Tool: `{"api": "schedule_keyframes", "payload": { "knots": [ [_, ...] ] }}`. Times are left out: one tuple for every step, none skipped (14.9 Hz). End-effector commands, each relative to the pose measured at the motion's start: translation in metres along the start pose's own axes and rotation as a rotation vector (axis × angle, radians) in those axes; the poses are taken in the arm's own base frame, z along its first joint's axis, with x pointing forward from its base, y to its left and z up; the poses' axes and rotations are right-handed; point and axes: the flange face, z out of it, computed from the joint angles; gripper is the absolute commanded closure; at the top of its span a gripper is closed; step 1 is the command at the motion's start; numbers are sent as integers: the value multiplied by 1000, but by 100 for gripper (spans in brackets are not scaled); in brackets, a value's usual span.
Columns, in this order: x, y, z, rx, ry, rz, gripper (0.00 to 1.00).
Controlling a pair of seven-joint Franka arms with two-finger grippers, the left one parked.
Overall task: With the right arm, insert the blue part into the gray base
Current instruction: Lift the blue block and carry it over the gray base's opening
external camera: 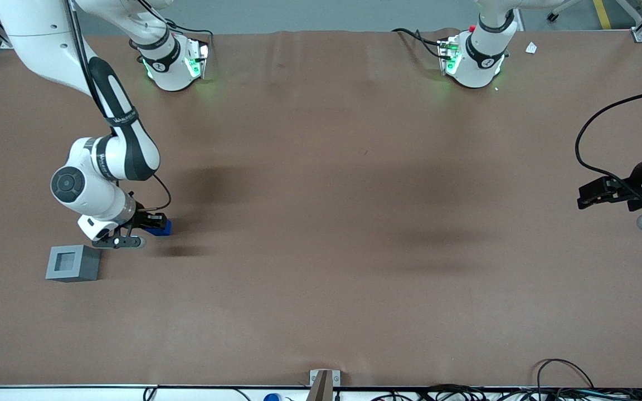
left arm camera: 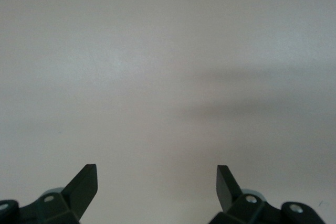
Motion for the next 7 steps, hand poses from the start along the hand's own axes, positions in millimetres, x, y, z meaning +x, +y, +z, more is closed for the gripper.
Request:
{"api": "schedule_keyframes", "payload": {
  "knots": [
    [2,7,-11,11,19,11,99],
    [6,12,-18,11,31,8,100],
    [12,18,-27,13,44,15,100],
    [19,24,-37,14,38,21,100],
    [28,32,-49,15,35,30,100],
    [36,40,-62,16,31,32,100],
    [46,50,-81,19,34,43,100]
  ]
}}
